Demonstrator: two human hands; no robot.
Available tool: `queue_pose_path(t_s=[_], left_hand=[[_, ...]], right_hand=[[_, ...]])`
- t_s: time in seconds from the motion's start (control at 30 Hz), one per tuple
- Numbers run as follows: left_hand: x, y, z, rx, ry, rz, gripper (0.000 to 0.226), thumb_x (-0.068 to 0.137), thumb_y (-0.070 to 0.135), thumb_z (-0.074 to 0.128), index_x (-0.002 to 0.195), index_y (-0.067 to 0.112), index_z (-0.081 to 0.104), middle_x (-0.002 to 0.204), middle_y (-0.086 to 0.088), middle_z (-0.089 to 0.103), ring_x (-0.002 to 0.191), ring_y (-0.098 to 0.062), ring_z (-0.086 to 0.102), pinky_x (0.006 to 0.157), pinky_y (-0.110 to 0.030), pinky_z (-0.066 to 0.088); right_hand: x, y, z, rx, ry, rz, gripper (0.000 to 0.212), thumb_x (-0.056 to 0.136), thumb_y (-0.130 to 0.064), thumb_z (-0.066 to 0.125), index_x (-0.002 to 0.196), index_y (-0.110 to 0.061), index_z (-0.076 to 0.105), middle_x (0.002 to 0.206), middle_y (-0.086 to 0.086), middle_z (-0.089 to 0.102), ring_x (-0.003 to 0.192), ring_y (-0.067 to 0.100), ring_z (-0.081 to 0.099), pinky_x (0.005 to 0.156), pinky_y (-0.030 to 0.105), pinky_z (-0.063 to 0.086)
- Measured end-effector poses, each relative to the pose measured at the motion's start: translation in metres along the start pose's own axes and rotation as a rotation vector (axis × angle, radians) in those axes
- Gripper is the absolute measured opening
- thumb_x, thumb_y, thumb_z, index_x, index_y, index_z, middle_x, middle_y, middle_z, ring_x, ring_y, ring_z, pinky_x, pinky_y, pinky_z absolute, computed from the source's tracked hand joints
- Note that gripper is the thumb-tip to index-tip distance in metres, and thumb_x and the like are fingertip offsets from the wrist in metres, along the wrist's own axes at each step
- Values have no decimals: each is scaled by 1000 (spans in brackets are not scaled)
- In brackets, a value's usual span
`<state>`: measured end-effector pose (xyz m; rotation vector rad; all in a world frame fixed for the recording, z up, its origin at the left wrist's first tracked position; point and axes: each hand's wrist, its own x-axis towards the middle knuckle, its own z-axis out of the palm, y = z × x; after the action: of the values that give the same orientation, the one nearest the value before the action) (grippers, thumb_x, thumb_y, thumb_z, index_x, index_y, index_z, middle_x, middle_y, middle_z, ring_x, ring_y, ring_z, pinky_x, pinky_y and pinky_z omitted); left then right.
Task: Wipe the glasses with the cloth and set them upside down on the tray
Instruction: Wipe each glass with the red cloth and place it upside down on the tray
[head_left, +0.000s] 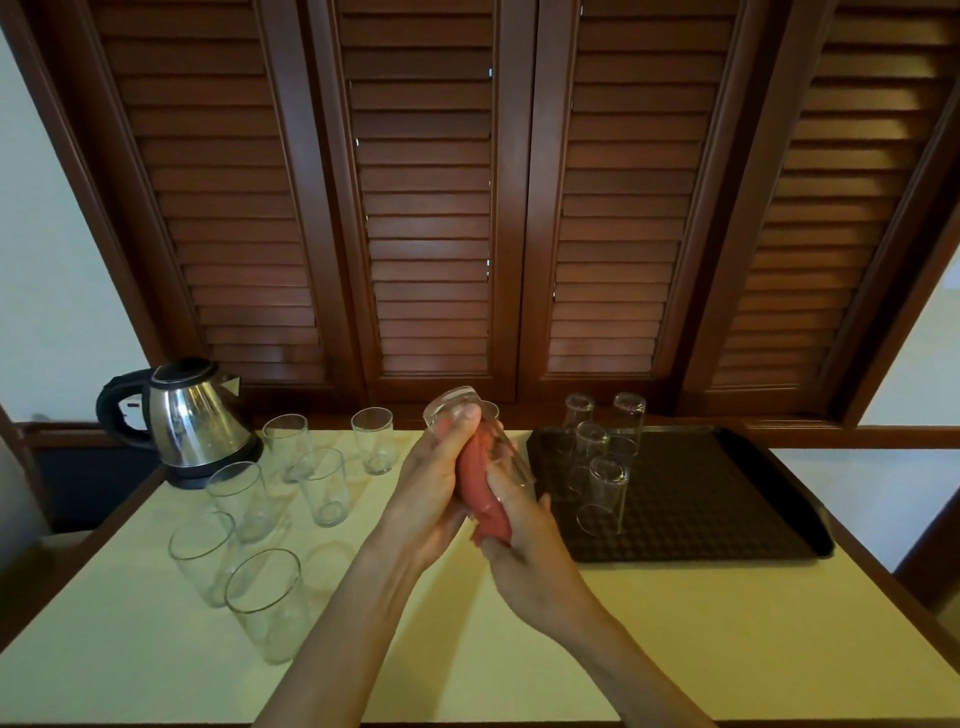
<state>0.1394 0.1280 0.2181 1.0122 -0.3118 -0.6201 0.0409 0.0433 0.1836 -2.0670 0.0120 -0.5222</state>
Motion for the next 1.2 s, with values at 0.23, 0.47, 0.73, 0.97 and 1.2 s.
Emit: queue_pose_path(t_s=[0.23,0.47,0.73,0.97,1.2], left_hand=[[6,18,-16,124,1,180,43,86,40,64,118,13,66,103,-5,77,94,-23,76,90,-45,58],[-4,1,6,82,36,85,63,85,61,55,123,13,69,100,-2,77,100,-18,76,81,-40,63],[-9,8,18,434,43,189,64,105,62,26,123,26,75,117,1,78,114,-13,72,99,-42,56],[-27,1,11,495,-140,114,47,97,57,61,135,29,63,123,-1,73,112,-20,72,87,-44,62],[-18,5,5,885,-127,212,50,70,-8,85,109,18,68,90,-3,74,79,-15,71,75,-40,61]], right_hand=[[-40,1,-45,1330,136,508,53,53,7,59,106,14,65,95,30,64,58,43,65,83,63,58],[-26,-33,-26,454,280,96,71,79,1,58,144,-27,50,102,3,70,73,13,66,58,30,54],[10,-26,-11,253,182,10,53,103,-46,35,155,-47,23,156,-21,39,146,0,33,123,42,30],[25,-24,-22,415,176,75,53,103,-53,36,154,-39,32,133,-6,60,113,5,64,88,30,58],[31,-17,-62,133,-1,-66,34,109,-26,38,135,-27,59,132,-11,66,126,2,58,107,27,45]])
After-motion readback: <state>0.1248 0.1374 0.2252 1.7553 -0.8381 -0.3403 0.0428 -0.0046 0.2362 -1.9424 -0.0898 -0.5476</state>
